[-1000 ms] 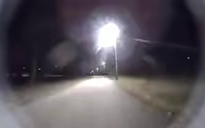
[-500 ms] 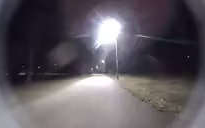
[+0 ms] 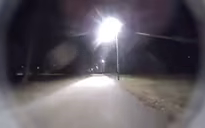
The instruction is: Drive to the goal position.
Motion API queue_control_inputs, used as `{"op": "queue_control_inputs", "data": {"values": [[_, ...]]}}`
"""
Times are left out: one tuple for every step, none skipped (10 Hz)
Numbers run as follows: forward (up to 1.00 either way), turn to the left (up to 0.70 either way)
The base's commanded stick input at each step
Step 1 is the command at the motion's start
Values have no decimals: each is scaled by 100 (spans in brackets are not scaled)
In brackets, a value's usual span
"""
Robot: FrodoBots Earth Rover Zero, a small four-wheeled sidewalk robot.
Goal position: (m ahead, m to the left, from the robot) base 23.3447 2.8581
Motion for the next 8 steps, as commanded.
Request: {"op": "queue_control_inputs", "data": {"values": [[100, 18], [100, 9], [100, 0], [100, 0], [100, 0], [100, 25], [100, 12], [100, 0]]}}
